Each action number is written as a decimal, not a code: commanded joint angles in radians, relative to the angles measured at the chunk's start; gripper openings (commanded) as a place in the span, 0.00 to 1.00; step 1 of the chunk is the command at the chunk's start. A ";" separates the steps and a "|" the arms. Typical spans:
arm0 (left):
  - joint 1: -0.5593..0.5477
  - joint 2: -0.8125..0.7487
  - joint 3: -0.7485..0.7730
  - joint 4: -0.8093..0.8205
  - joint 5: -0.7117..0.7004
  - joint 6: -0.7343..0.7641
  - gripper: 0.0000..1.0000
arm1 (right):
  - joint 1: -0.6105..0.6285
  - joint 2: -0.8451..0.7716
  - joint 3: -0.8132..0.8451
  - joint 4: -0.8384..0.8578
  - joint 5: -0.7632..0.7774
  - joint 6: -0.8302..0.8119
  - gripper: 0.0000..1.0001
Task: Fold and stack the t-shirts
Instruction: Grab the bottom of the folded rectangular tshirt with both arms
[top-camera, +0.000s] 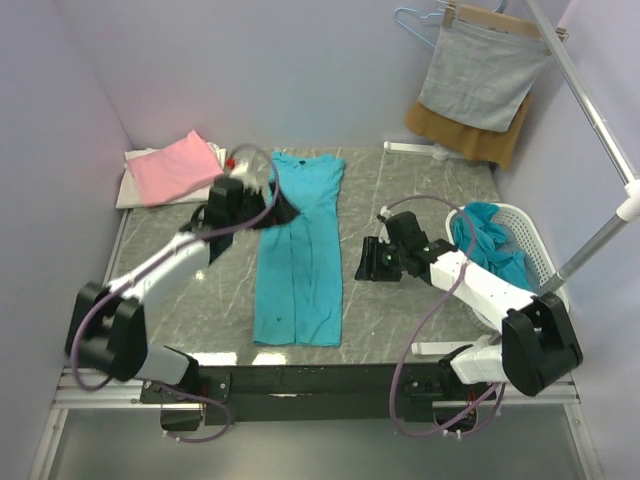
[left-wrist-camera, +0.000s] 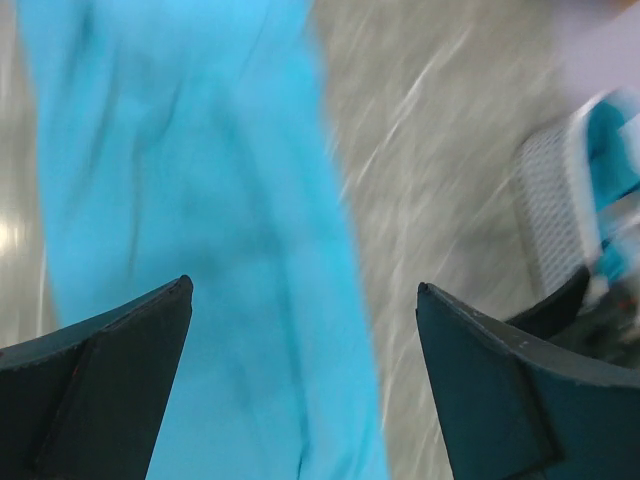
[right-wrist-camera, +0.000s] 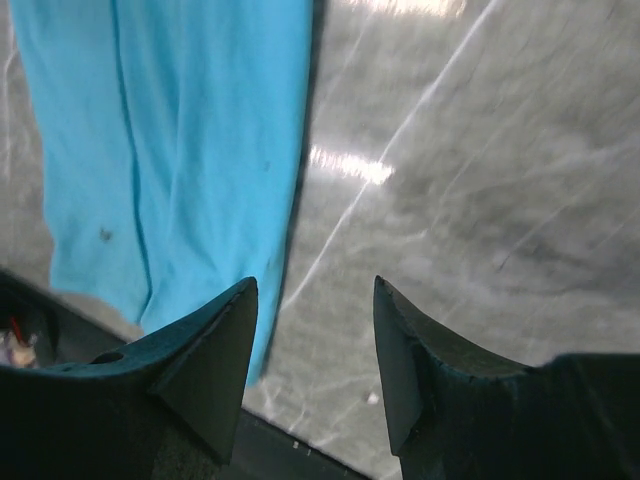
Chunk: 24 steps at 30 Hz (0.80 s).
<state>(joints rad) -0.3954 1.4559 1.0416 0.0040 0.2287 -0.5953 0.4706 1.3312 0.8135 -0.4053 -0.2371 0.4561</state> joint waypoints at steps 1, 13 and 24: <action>-0.071 -0.240 -0.337 -0.116 -0.156 -0.156 0.99 | 0.005 -0.131 -0.077 0.003 -0.113 0.032 0.56; -0.333 -0.748 -0.572 -0.502 -0.407 -0.497 1.00 | 0.238 -0.228 -0.221 -0.026 -0.117 0.162 0.55; -0.513 -0.698 -0.643 -0.670 -0.465 -0.727 0.99 | 0.364 -0.100 -0.205 0.031 -0.048 0.269 0.54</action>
<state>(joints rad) -0.8589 0.7162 0.4026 -0.5961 -0.1837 -1.2167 0.8028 1.1866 0.5842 -0.4225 -0.3222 0.6743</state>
